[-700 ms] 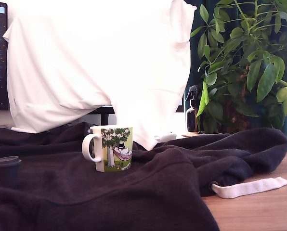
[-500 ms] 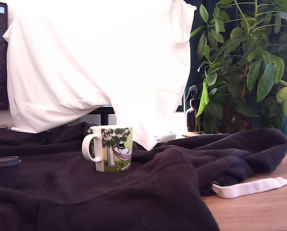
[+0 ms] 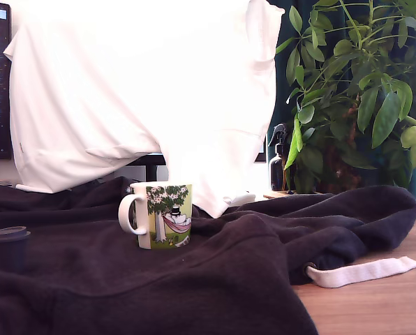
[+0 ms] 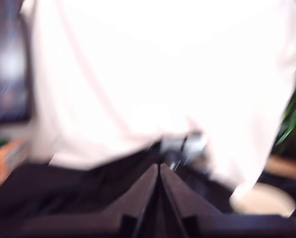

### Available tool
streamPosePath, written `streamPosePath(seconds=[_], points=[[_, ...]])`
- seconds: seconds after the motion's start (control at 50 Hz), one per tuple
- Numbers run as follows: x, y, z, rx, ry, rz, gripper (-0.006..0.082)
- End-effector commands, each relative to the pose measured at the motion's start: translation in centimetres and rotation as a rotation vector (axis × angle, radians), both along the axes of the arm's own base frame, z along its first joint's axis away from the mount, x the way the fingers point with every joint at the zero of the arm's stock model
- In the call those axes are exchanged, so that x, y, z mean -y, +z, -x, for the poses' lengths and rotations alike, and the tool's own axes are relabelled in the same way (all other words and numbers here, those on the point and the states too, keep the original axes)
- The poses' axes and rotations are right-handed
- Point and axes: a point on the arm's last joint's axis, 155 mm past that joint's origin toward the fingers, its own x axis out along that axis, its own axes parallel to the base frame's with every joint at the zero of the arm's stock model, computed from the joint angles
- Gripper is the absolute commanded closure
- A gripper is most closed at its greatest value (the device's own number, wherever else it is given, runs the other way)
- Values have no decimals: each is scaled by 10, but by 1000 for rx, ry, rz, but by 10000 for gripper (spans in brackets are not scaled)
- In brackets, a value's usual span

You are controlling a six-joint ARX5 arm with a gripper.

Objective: Pick the grey coffee capsule and place it inside the green coffee cup

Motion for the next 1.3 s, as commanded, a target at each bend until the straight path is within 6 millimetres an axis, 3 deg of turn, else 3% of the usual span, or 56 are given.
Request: streamPosePath(seconds=[0.0,0.1,0.22,0.28,0.48,0.94,1.28], points=[[7,-19,-4,-66,-36,3,646],[14,-37,-8,-136,-60,-22,494],[20,-59,-14,-219,-73,-53,123],[21,-74,-17,-275,-66,-73,39],[33,-107,-21,-390,-95,-142,33],[32,-137,-43,-427,-49,-278,35],[43,-160,-50,-462,-103,-297,101]])
